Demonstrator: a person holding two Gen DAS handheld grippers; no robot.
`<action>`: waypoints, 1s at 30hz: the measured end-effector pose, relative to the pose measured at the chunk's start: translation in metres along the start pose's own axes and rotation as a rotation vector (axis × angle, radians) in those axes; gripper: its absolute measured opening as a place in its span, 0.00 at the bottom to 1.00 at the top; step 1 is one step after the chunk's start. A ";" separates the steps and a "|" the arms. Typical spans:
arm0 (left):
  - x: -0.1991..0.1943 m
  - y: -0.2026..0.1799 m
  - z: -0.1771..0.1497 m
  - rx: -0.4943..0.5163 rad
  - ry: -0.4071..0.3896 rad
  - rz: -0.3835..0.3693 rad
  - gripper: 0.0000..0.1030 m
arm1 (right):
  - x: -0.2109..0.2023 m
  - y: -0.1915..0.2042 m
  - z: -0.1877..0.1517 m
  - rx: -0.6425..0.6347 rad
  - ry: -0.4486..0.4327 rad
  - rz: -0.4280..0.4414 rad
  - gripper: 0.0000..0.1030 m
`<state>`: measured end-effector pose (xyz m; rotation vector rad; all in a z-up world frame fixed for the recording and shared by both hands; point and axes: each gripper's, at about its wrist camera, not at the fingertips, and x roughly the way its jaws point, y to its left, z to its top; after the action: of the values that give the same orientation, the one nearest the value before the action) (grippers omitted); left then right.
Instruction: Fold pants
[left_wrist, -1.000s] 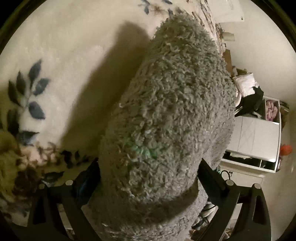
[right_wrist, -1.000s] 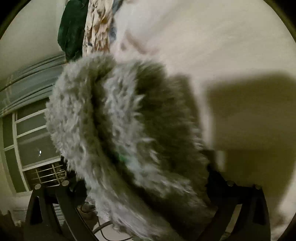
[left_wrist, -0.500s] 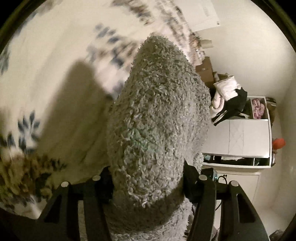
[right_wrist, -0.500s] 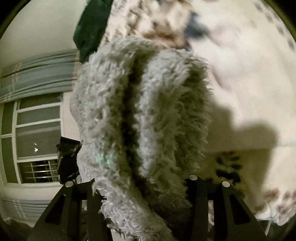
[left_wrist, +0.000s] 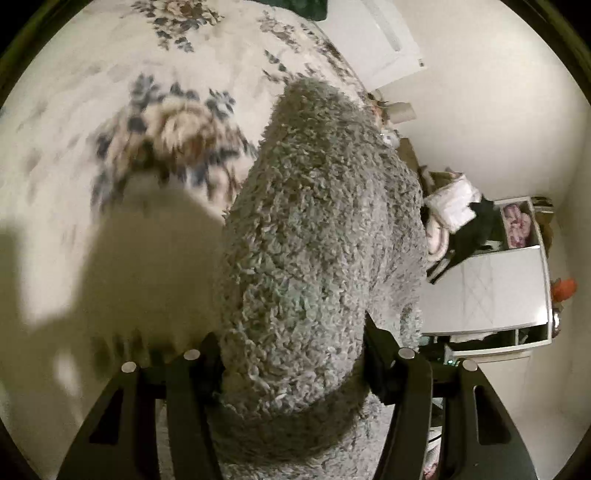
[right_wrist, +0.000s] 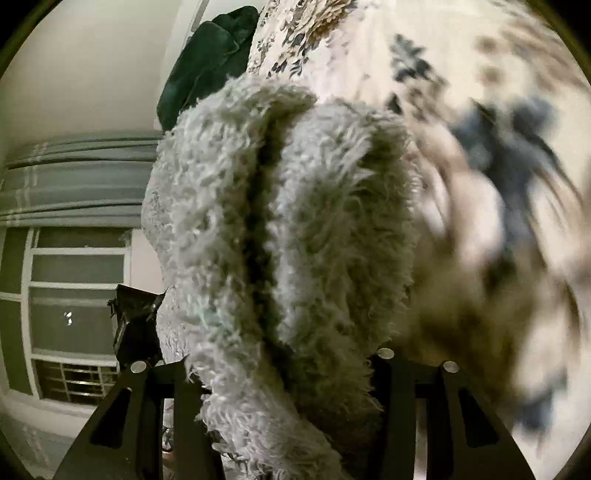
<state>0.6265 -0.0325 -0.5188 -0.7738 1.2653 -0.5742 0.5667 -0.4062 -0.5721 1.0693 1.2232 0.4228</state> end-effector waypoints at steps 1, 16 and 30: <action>0.013 0.009 0.023 0.008 0.007 0.011 0.55 | 0.016 -0.002 0.021 -0.001 0.001 -0.013 0.46; 0.038 -0.006 0.072 0.185 0.006 0.378 0.93 | 0.034 0.014 0.099 -0.108 -0.037 -0.357 0.95; -0.074 -0.135 -0.053 0.387 -0.195 0.817 0.93 | -0.083 0.192 -0.087 -0.403 -0.404 -0.946 0.98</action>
<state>0.5633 -0.0710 -0.3740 0.0411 1.1212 -0.0589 0.5102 -0.3401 -0.3630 0.1440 1.0762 -0.2693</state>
